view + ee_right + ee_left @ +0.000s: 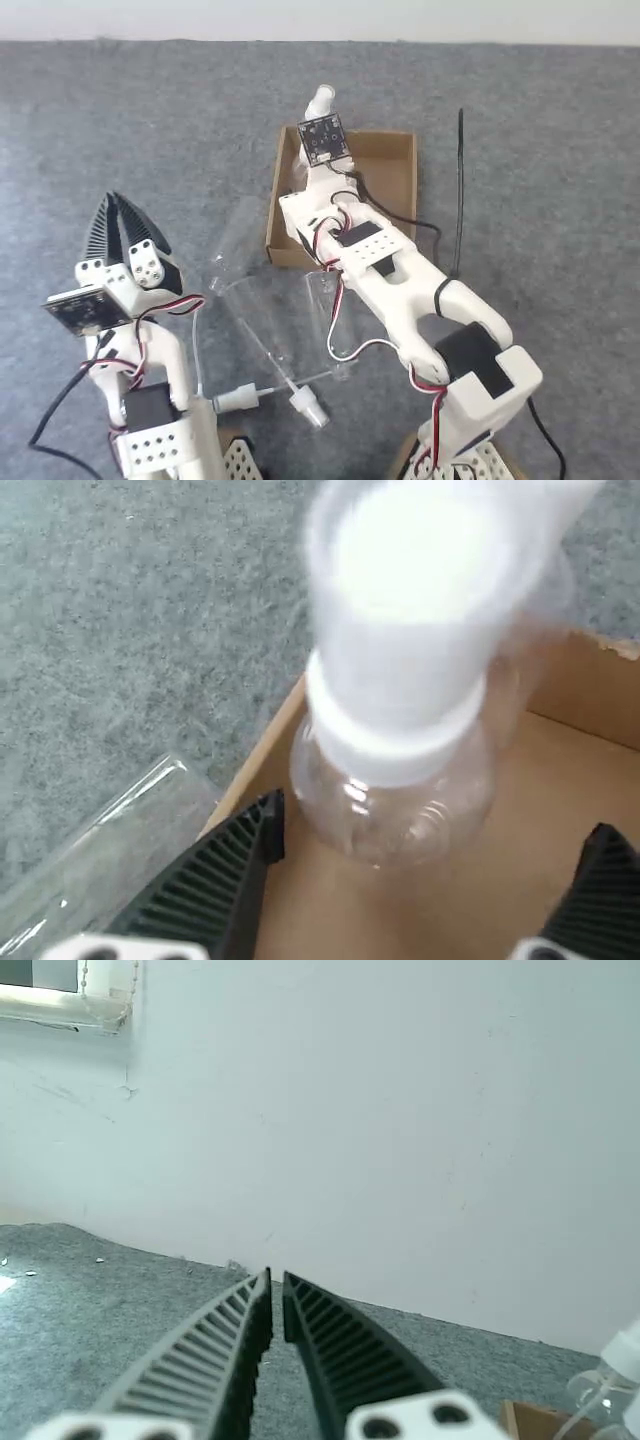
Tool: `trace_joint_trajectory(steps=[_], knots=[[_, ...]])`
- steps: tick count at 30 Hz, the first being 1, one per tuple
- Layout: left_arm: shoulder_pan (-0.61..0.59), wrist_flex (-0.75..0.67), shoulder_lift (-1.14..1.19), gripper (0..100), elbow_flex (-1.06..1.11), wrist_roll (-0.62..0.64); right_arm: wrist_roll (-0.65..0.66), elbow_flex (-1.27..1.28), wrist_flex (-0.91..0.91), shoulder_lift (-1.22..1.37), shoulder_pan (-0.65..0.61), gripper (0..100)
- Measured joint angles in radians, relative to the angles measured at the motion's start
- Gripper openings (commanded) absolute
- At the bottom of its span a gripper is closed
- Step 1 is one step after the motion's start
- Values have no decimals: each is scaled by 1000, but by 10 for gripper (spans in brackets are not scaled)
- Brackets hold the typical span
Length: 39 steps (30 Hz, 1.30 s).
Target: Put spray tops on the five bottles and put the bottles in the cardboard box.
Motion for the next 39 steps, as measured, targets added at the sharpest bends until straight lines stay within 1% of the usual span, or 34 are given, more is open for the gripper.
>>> trace_joint_trajectory(steps=[11, 15, 29, 39], knots=[[0, 0, 0, 15, 0, 0, 0, 5, 0, -3, 0, 404], [0, 0, 0, 15, 0, 0, 0, 34, 23, -51, 0, 405], [0, 0, 0, 15, 0, 0, 0, 34, 224, -192, 0, 405], [0, 0, 0, 15, 0, 0, -54, 34, 468, -347, 0, 403]])
